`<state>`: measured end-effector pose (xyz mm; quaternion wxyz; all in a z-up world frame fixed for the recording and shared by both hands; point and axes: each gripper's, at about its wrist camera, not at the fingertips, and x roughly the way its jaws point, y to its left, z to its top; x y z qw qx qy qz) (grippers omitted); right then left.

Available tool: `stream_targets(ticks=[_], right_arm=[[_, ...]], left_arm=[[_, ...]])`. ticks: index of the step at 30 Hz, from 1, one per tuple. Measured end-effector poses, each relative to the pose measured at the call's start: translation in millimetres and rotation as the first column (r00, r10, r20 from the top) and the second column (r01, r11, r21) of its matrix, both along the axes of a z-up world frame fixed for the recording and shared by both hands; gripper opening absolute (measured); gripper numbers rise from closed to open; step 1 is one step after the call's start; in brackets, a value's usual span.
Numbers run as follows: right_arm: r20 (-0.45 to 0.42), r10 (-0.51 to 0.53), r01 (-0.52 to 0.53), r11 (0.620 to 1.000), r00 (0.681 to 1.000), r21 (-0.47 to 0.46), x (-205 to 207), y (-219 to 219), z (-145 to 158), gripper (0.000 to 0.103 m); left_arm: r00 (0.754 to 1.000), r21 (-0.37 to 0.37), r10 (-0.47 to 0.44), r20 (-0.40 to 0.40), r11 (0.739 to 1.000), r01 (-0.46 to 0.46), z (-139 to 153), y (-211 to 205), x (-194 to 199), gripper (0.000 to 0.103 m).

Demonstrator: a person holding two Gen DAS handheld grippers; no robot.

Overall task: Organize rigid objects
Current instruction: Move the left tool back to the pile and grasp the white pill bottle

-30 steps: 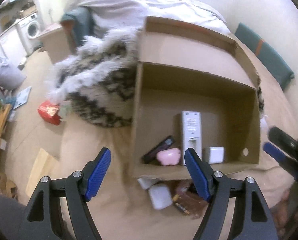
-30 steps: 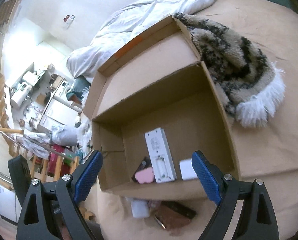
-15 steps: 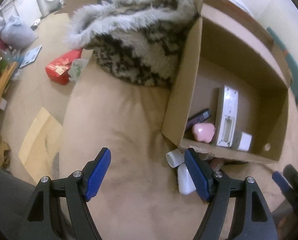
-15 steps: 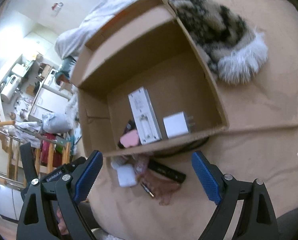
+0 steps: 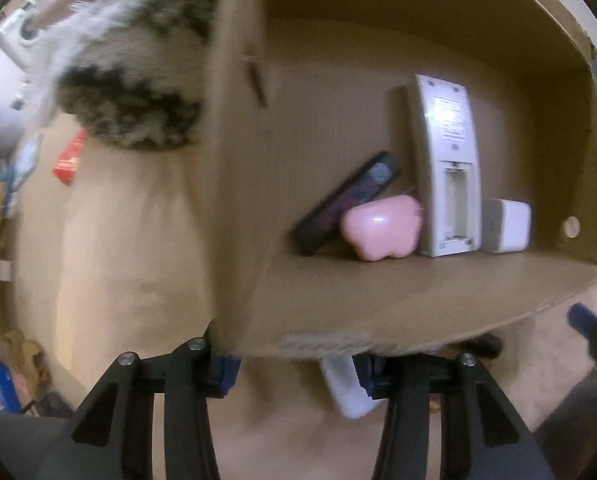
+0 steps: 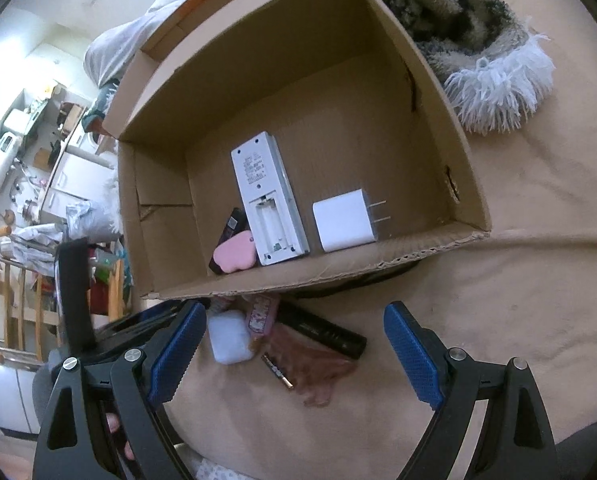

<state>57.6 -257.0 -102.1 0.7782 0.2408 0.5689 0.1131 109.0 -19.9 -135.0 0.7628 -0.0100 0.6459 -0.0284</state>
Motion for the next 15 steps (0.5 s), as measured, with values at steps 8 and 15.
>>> stream_targets(ticks=[8,15], right_arm=[[-0.004,0.008,-0.008,1.000,1.000,-0.001,-0.1,0.9,-1.3,0.096],[-0.038,0.034,-0.032,0.999,0.999,0.040,2.6,5.5,-8.6,0.096]], left_arm=[[0.997,0.012,-0.040,-0.063,0.999,0.040,-25.1,-8.1,4.4,0.028],[0.998,-0.012,0.050,-0.043,0.999,-0.050,-8.8,20.3,-9.1,0.024]])
